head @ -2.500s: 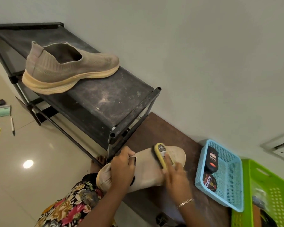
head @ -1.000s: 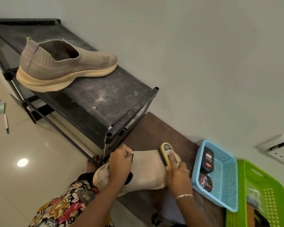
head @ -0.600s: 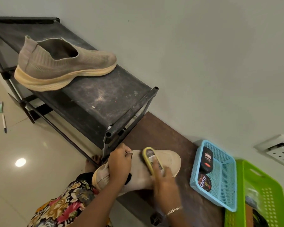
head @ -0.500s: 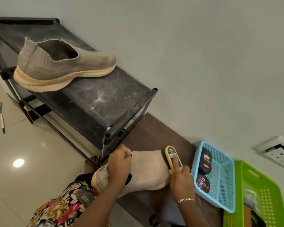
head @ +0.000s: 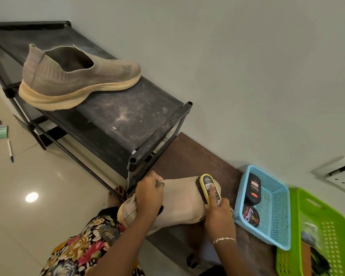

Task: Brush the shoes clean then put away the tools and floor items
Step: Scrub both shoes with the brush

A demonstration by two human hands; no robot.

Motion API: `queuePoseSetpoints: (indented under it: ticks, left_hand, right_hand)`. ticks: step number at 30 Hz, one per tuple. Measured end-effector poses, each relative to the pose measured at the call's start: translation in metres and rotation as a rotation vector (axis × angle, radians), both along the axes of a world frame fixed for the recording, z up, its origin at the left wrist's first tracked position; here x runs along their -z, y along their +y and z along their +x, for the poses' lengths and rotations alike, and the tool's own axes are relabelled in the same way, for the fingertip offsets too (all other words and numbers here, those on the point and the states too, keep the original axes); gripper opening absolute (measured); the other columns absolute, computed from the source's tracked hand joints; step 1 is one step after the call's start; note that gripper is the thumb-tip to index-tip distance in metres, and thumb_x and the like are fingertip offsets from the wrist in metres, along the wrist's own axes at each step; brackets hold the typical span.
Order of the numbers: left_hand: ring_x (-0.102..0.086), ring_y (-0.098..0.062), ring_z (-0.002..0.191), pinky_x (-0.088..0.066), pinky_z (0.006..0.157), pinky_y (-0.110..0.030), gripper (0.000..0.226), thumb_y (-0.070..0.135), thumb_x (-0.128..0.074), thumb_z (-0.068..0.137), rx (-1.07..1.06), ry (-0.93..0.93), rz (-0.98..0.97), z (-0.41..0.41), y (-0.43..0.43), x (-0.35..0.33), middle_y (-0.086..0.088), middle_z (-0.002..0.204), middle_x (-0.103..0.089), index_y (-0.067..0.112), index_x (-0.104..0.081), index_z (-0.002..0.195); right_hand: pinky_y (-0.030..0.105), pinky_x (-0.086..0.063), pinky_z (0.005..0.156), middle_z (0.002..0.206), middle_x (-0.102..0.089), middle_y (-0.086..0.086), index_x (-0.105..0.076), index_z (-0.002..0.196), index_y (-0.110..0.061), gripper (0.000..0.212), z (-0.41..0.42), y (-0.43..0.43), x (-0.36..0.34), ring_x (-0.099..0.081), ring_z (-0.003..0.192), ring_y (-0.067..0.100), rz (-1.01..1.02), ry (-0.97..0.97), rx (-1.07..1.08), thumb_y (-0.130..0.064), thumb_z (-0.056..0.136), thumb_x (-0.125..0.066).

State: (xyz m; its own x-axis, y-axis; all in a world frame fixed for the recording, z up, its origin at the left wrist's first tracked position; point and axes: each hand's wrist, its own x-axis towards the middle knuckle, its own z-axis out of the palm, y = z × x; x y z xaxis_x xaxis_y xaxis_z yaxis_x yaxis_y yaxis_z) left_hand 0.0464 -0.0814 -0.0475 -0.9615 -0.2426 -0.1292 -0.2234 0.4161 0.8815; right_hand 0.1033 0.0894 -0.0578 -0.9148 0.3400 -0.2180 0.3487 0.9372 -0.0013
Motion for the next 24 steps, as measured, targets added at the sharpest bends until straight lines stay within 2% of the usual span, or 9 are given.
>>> queuePoseSetpoints:
  ticks: [2, 6, 9, 12, 15, 18, 19, 22, 24]
  left_hand:
    - [-0.058, -0.024, 0.072, -0.033, 0.061, -0.025, 0.009, -0.004, -0.054, 0.080, -0.017, 0.000, -0.010, 0.000, 0.001, 0.002, -0.010, 0.076, -0.065, 0.001, -0.062, 0.079]
    - [-0.060, -0.024, 0.078, -0.040, 0.065, -0.027, 0.008, 0.000, -0.057, 0.081, -0.020, -0.049, -0.010, -0.003, 0.000, 0.003, -0.008, 0.080, -0.066, 0.005, -0.063, 0.081]
    - [-0.058, -0.022, 0.077, -0.042, 0.068, -0.029, 0.013, -0.002, -0.057, 0.080, 0.039, -0.059, 0.014, -0.004, -0.003, 0.004, -0.003, 0.076, -0.063, 0.010, -0.060, 0.075]
    - [-0.055, -0.019, 0.071, -0.040, 0.064, -0.028, 0.022, -0.003, -0.057, 0.081, 0.065, -0.066, 0.024, -0.005, -0.004, 0.005, 0.006, 0.064, -0.054, 0.015, -0.054, 0.068]
    - [-0.053, -0.016, 0.071, -0.037, 0.060, -0.026, 0.025, -0.004, -0.055, 0.080, 0.035, -0.075, 0.046, -0.006, -0.002, 0.006, 0.006, 0.065, -0.054, 0.016, -0.052, 0.066]
    - [-0.056, -0.020, 0.073, -0.039, 0.065, -0.027, 0.018, 0.001, -0.058, 0.081, 0.025, -0.110, 0.068, -0.007, -0.003, 0.006, 0.001, 0.071, -0.059, 0.014, -0.054, 0.068]
    - [-0.056, -0.020, 0.073, -0.042, 0.067, -0.027, 0.019, 0.001, -0.059, 0.080, 0.027, -0.137, 0.090, -0.008, -0.005, 0.005, 0.001, 0.071, -0.060, 0.015, -0.054, 0.068]
    - [-0.056, -0.018, 0.071, -0.042, 0.067, -0.027, 0.029, 0.000, -0.060, 0.080, 0.061, -0.173, 0.116, -0.009, -0.007, 0.003, 0.007, 0.065, -0.057, 0.021, -0.052, 0.062]
    - [-0.055, -0.016, 0.071, -0.040, 0.066, -0.025, 0.032, 0.002, -0.060, 0.082, 0.073, -0.174, 0.094, -0.008, -0.007, 0.003, 0.009, 0.063, -0.054, 0.024, -0.050, 0.061]
  right_hand:
    - [0.033, -0.044, 0.088, 0.123, -0.035, 0.011, 0.010, 0.146, -0.026, 0.064, 0.003, -0.024, -0.004, -0.051, 0.099, 0.027, -0.157, 0.046, 0.042, -0.026, 0.096, -0.030]
    - [0.004, -0.035, 0.074, 0.114, -0.035, -0.003, 0.026, 0.132, -0.016, 0.079, 0.036, -0.079, -0.007, -0.044, 0.086, -0.001, -0.637, 0.136, -0.243, -0.059, 0.080, -0.015]
    - [0.019, -0.039, 0.080, 0.126, -0.031, 0.000, 0.014, 0.143, -0.025, 0.072, 0.025, -0.044, -0.007, -0.047, 0.096, 0.016, -0.408, 0.113, -0.356, -0.050, 0.084, -0.020]
    - [0.038, -0.045, 0.091, 0.130, -0.032, 0.012, 0.001, 0.147, -0.031, 0.061, -0.009, 0.002, -0.010, -0.047, 0.106, 0.031, -0.046, -0.015, -0.052, -0.027, 0.097, -0.033]
    - [0.035, -0.044, 0.090, 0.126, -0.035, 0.012, 0.004, 0.147, -0.027, 0.062, -0.011, -0.013, -0.014, -0.051, 0.102, 0.029, -0.163, 0.044, 0.039, -0.032, 0.097, -0.032]
    - [0.019, -0.040, 0.082, 0.112, -0.035, -0.005, 0.020, 0.137, -0.022, 0.071, 0.026, -0.062, -0.015, -0.044, 0.087, 0.009, -0.598, 0.134, -0.248, -0.043, 0.088, -0.025]
    - [0.015, -0.039, 0.080, 0.110, -0.035, -0.007, 0.017, 0.140, -0.022, 0.073, 0.037, -0.068, -0.011, -0.043, 0.086, 0.006, -0.632, 0.155, -0.345, -0.044, 0.087, -0.027]
    - [0.029, -0.048, 0.074, 0.118, -0.045, 0.006, -0.003, 0.147, -0.029, 0.065, 0.026, -0.032, 0.006, -0.053, 0.087, 0.021, -0.333, 0.266, -0.403, -0.035, 0.087, -0.029]
    - [0.036, -0.046, 0.085, 0.127, -0.039, 0.012, 0.003, 0.146, -0.025, 0.063, 0.005, -0.001, 0.000, -0.052, 0.097, 0.032, -0.146, 0.121, -0.131, -0.024, 0.093, -0.031]
